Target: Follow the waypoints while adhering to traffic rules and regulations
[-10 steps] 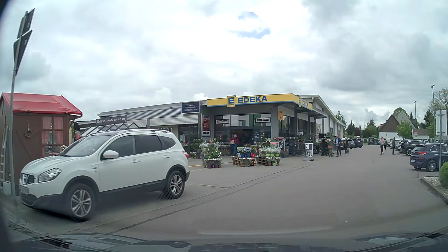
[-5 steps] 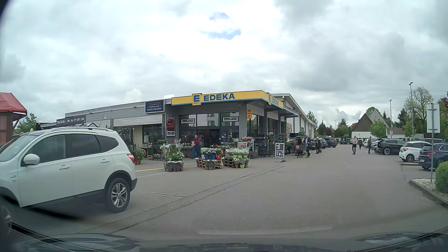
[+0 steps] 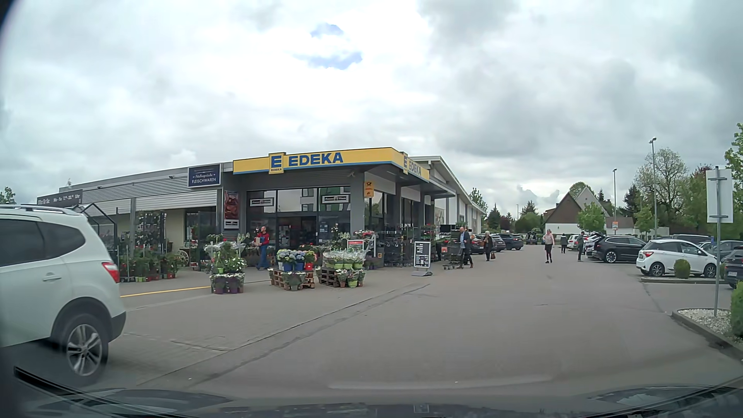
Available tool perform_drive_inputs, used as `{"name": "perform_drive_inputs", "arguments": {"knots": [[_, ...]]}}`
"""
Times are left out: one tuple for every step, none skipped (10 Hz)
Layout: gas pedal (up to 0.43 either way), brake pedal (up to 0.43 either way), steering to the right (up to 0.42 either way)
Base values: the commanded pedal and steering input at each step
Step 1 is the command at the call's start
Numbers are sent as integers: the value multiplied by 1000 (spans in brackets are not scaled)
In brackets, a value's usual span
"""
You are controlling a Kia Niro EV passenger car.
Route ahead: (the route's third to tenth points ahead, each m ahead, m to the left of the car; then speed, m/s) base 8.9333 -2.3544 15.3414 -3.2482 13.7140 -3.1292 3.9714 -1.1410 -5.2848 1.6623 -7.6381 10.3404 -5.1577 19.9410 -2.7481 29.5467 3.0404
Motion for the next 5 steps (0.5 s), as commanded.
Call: {"name": "perform_drive_inputs", "arguments": {"knots": [[39,12,244],[39,12,230],[39,12,224],[28,12,220],[28,12,205]]}}
